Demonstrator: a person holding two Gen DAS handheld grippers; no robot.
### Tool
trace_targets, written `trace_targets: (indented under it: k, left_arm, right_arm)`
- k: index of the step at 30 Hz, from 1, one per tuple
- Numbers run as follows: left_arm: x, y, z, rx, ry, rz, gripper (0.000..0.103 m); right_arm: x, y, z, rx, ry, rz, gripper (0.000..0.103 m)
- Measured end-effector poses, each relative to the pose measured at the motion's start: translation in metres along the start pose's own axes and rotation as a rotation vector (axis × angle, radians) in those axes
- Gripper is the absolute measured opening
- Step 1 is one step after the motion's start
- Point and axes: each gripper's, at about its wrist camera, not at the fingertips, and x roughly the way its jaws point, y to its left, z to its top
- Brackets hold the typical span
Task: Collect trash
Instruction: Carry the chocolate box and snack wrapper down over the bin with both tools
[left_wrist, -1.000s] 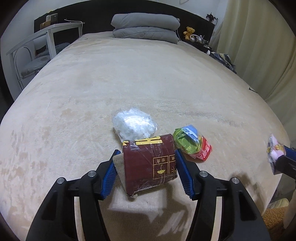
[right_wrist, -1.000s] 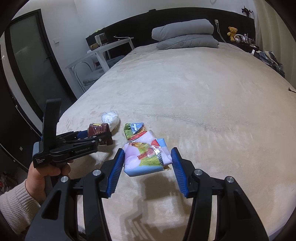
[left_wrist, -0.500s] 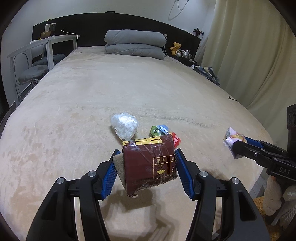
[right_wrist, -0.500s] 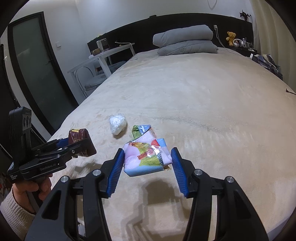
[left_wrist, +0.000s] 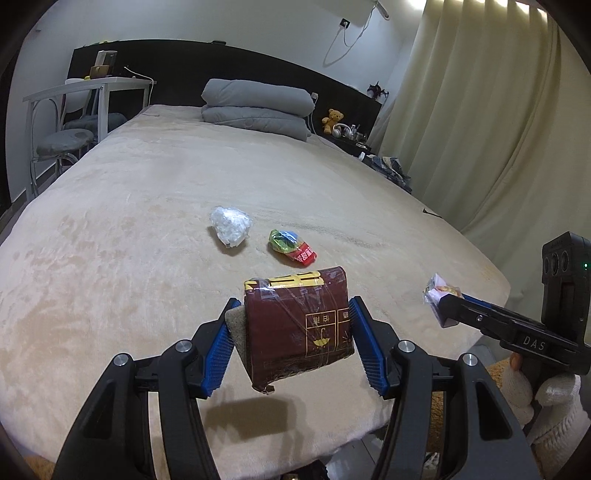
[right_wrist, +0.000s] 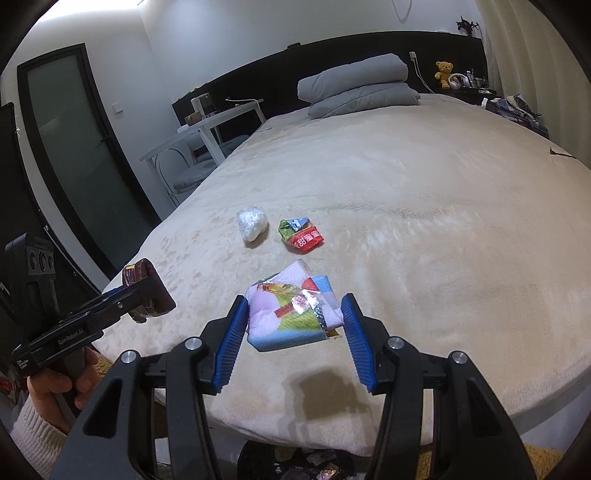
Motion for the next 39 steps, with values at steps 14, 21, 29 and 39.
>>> trace_targets:
  k: [14, 21, 29, 39]
  left_arm:
    - [-0.046, -0.029, -0.048, 0.031, -0.01, -0.031, 0.058]
    - [-0.066, -0.035, -0.07, 0.03, 0.0, -0.035, 0.058]
    - [-0.065, -0.031, -0.091, -0.014, 0.106, -0.033, 0.058]
    - [-0.049, -0.031, -0.112, -0.033, 0.253, -0.041, 0.058]
  right_arm:
    - [-0.041, 0.031, -0.054, -0.024, -0.006, 0.037, 0.053]
    - [-0.042, 0.039, -0.077, -0.007, 0.063, 0.061, 0.053]
    - [-0.027, 0.039, -0.093, 0.08, 0.188, 0.106, 0.053]
    - [-0.014, 0.032, -0.107, 0.176, 0.3, 0.097, 0.053]
